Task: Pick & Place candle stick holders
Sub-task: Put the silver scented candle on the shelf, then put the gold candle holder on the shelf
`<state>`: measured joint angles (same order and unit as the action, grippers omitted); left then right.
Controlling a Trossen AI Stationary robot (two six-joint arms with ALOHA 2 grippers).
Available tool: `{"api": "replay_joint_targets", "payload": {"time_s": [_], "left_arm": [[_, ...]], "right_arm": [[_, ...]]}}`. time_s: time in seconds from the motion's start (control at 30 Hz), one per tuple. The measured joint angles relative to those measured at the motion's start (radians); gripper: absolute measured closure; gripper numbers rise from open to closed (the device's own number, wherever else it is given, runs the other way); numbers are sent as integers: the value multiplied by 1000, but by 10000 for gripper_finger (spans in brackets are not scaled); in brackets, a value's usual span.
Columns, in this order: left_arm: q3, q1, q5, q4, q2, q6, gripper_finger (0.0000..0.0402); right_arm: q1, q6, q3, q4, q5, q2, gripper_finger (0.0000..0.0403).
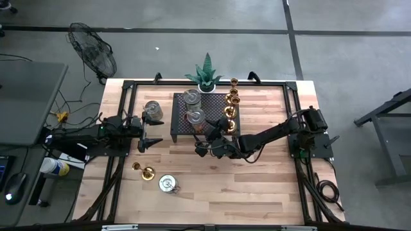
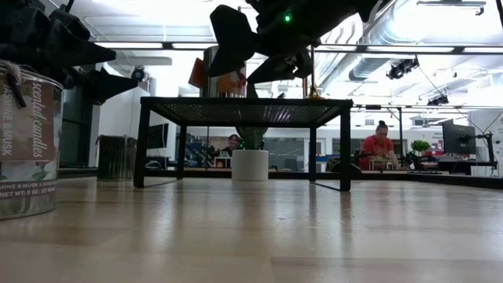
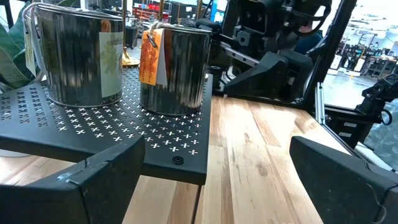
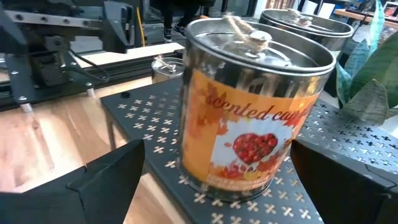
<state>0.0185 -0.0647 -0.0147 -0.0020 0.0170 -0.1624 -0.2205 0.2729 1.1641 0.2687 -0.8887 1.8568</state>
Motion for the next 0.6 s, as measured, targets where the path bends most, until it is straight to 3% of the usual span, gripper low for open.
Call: {"api": "replay_joint_targets", "payload": {"time_s": [0.37,0.6], "left_arm": [[0,0,0,0,0,0,9],[0,0,0,0,0,0,9]], "right_arm": [[-49,0,0,-2,9,0,10],[-96,1,0,34,136,0,9]]}}
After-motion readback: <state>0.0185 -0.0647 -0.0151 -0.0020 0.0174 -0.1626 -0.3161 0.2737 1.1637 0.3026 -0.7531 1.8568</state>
